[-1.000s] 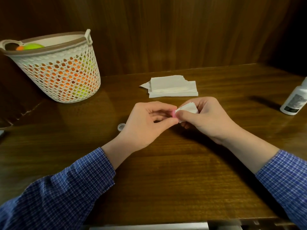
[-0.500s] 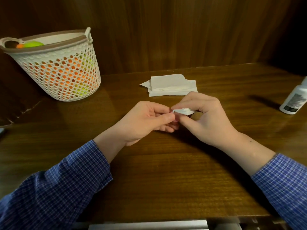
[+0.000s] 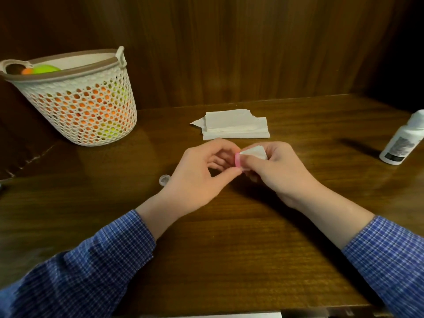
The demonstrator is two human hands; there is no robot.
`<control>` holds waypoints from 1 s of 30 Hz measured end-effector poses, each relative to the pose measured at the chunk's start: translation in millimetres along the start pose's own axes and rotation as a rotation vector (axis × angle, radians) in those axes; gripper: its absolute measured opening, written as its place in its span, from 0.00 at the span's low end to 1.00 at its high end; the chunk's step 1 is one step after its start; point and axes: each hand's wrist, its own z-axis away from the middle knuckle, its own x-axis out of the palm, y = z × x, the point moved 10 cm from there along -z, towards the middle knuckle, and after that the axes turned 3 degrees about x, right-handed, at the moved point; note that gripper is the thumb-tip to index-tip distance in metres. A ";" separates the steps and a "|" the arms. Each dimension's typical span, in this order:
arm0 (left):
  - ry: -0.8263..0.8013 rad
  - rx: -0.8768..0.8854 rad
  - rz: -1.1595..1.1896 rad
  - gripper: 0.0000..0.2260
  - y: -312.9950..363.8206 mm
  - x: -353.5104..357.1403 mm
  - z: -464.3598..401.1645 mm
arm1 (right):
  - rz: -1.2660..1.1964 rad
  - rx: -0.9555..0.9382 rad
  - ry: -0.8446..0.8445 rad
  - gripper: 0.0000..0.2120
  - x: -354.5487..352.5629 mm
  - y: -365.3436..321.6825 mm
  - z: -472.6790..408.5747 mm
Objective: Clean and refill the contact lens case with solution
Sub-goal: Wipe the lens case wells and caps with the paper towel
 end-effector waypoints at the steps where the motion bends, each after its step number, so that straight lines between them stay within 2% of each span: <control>1: 0.011 -0.005 -0.019 0.14 -0.7 -0.2 0.3 | -0.015 0.026 -0.005 0.06 1.1 3.0 -0.1; 5: 0.014 -0.049 -0.035 0.13 -4.9 -0.3 1.0 | 0.058 -0.035 0.063 0.06 -3.8 0.3 0.5; 9: -0.003 -0.087 0.022 0.11 -6.8 0.5 1.7 | 0.187 -0.210 0.152 0.03 -9.2 -14.6 6.5; 13: -0.098 -0.111 0.107 0.10 -8.0 4.4 -0.1 | 0.324 -0.401 0.231 0.03 -9.3 -32.6 18.1; 16: -0.208 -0.127 0.139 0.08 -8.3 7.6 -0.8 | 0.396 -0.569 0.206 0.06 -3.7 -46.6 27.7; 21: -0.428 -0.171 0.176 0.09 -9.6 16.4 5.1 | 0.465 -0.685 0.074 0.07 9.1 -52.1 34.4; 23: -0.489 -0.204 0.230 0.10 -10.8 20.0 7.9 | 0.476 -0.671 0.043 0.05 13.4 -51.4 33.6; 25: -0.458 -0.245 0.286 0.09 -13.8 20.6 6.5 | 0.438 -0.593 0.062 0.05 10.2 -48.6 28.1; 28: -0.235 -0.165 0.219 0.07 -11.3 9.2 -2.3 | 0.278 -0.342 0.091 0.07 -2.6 -31.1 13.1; 30: -0.080 -0.051 0.129 0.14 -4.6 0.7 -1.5 | 0.129 -0.141 0.061 0.08 -5.2 -12.8 4.7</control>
